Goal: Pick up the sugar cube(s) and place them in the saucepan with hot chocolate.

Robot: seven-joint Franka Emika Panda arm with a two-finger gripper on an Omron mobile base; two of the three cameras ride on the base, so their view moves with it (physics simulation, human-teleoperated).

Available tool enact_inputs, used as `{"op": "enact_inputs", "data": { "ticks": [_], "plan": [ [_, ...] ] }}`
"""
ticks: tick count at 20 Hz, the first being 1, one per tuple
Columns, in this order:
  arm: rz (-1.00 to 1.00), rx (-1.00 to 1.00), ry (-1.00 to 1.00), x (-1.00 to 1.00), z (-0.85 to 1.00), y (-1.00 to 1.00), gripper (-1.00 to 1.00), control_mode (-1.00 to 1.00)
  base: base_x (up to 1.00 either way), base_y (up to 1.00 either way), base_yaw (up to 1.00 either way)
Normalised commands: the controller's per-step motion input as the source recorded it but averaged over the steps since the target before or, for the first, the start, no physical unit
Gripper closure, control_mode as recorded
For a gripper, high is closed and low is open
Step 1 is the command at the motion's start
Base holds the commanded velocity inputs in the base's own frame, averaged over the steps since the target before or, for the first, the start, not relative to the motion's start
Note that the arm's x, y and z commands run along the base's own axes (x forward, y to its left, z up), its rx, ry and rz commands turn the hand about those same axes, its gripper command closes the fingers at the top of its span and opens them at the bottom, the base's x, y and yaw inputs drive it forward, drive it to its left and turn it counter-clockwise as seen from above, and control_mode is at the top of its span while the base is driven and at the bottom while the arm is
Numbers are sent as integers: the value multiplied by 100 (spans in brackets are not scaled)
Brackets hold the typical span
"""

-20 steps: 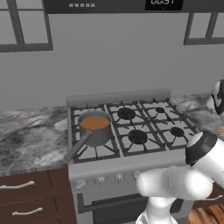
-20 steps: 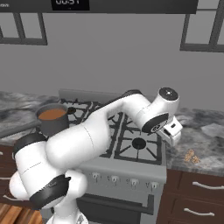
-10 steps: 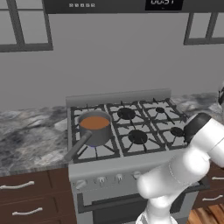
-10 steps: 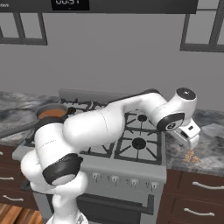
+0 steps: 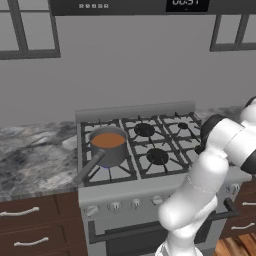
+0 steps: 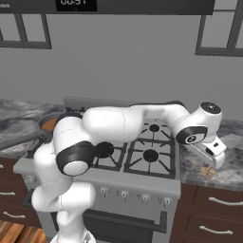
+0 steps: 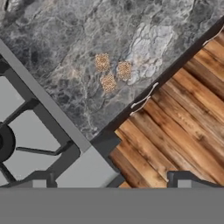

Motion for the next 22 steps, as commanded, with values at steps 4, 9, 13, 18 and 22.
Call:
{"op": "enact_inputs", "data": {
  "ticks": [4,9,13,18,22],
  "plan": [
    [0,-6,3,6,-13,-7,-100,-100,0,0,0],
    [2,-15,2,25,-1,0,-100,-100,0,0,0],
    [3,-13,2,30,-12,0,-100,-100,0,0,0],
    [4,-9,2,22,-27,0,-100,-100,0,0,0],
    [1,-1,0,4,-33,0,-100,-100,0,0,0]
  ]
}}
